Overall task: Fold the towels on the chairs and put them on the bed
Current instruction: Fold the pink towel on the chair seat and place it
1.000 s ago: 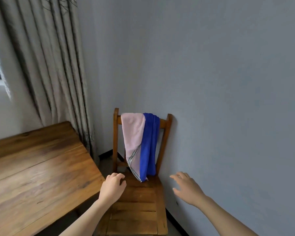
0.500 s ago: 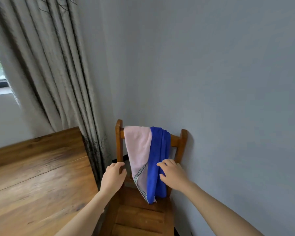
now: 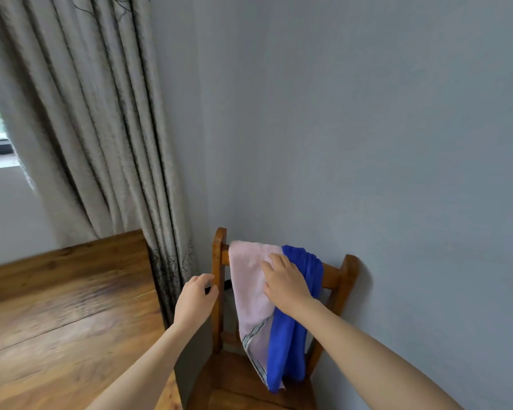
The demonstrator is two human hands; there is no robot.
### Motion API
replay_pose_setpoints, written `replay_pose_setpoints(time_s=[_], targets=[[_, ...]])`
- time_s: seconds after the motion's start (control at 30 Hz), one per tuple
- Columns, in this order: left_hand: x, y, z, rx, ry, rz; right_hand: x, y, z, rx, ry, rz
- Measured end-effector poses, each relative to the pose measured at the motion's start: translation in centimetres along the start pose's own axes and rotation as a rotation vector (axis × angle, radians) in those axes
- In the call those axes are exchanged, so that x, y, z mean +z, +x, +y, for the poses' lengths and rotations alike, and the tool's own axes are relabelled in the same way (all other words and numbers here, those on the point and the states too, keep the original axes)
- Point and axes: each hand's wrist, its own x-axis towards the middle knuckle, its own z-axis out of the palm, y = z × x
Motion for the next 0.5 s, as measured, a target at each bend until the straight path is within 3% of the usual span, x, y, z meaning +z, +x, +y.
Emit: replay_pose_setpoints(time_s=[0.27,0.5], targets=[[0.3,2.9,-0.9,-0.033,-0.145,0.044,0.9,5.5,-1.2,0.050,-0.086,-0.019],[2.2,4.4,-0.6,-0.178,-0.332,-0.098,2.1,7.5,-0.8,0.111,-0.172,-0.123]])
